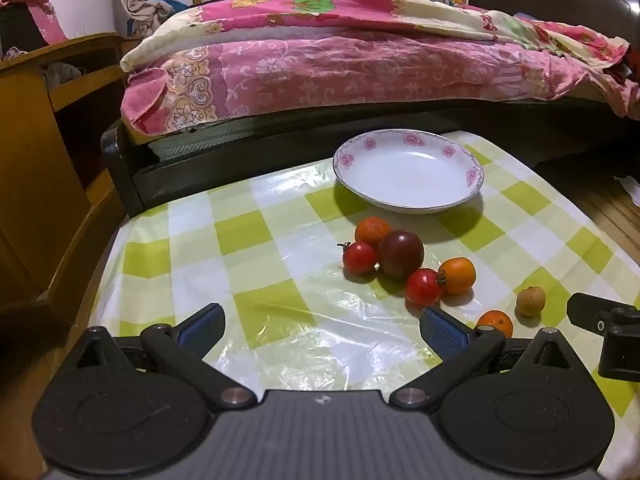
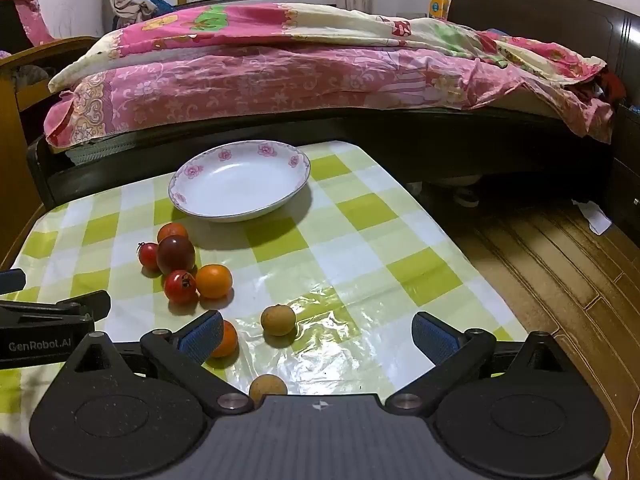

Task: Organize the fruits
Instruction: 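Move the left tool toward a mandarin while the right tool approaches a brown fruit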

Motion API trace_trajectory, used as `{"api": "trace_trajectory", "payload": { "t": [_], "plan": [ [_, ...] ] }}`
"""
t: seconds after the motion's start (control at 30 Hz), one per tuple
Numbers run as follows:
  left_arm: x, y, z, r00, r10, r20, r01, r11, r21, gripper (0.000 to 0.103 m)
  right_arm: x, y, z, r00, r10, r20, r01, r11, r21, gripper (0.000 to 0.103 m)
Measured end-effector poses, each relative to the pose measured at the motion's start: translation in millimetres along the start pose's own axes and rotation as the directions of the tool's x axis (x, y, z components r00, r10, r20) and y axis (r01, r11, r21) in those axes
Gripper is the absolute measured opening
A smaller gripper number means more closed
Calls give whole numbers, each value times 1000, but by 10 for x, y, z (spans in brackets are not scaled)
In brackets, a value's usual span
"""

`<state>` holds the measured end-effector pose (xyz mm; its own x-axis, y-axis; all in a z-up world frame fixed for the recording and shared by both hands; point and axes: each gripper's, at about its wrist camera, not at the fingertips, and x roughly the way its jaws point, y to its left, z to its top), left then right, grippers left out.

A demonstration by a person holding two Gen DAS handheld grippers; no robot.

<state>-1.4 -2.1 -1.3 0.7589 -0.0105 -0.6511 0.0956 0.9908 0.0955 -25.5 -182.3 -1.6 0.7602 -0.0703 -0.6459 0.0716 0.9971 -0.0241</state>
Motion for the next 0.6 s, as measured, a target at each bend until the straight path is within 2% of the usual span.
{"api": "trace_trajectory", "payload": {
  "t": [0.07,0.13,0.6],
  "plan": [
    [-10,-31,-14,1000,-1,1,1,1000,13,103,1,4,-4,1000,1,-2,-1,1000,-2,95],
    [-10,19,10,1000,-2,-10,2,1000,-23,103,0,6,-6,1000,5,-6,-5,1000,-3,95],
    [34,14,-10,999,-19,-38,18,1000,-15,103,-15,-7,-18,999,16,-41,-16,1000,13,90]
  ]
}}
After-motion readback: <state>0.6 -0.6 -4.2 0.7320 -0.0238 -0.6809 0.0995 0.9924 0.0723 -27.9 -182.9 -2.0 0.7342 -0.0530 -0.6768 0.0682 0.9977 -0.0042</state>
